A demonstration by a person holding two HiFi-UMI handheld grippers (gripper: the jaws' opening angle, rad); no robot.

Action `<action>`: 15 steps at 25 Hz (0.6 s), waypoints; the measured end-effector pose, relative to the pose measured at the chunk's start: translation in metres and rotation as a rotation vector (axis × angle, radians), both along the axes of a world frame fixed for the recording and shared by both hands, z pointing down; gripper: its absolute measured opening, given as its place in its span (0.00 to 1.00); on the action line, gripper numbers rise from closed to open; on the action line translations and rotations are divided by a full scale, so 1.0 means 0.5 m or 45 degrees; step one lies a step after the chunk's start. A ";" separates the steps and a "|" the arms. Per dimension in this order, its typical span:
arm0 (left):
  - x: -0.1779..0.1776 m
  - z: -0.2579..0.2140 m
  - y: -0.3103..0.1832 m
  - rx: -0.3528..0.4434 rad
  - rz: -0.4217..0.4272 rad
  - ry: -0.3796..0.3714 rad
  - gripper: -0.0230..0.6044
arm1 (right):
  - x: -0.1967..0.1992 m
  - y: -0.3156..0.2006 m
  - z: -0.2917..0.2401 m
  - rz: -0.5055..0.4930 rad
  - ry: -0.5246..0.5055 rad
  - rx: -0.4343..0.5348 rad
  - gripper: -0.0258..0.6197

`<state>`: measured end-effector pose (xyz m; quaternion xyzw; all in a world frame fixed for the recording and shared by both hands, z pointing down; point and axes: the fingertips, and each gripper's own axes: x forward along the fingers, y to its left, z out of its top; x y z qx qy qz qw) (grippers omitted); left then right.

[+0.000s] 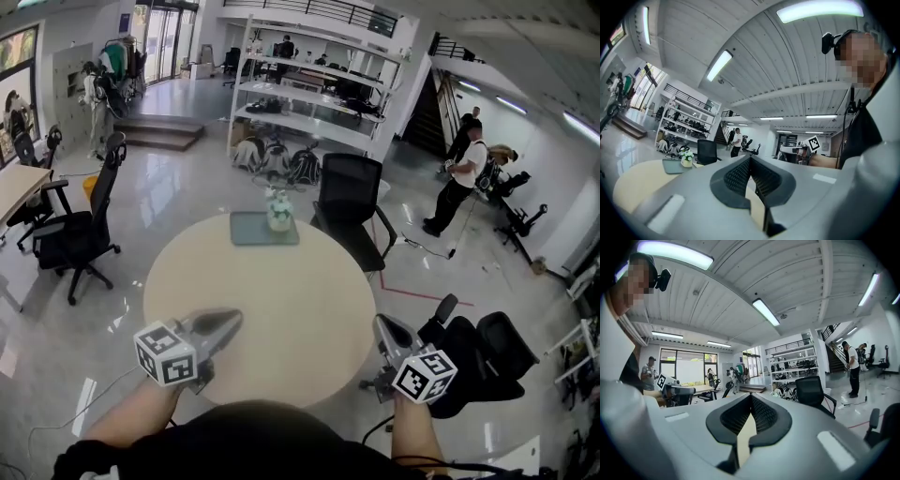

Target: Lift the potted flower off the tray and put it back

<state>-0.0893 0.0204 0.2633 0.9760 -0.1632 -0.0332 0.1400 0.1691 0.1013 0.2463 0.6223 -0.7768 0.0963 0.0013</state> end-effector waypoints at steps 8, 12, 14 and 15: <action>-0.049 0.049 -0.197 -0.007 0.105 0.000 0.03 | -0.057 -0.142 0.052 0.118 0.022 -0.053 0.06; -0.056 0.071 -0.259 -0.040 0.111 0.004 0.03 | -0.066 -0.194 0.069 0.128 0.029 -0.097 0.06; -0.049 0.081 -0.285 -0.052 0.105 0.003 0.03 | -0.060 -0.225 0.077 0.117 0.028 -0.112 0.06; -0.043 0.087 -0.297 -0.058 0.099 0.000 0.03 | -0.052 -0.242 0.083 0.109 0.024 -0.116 0.06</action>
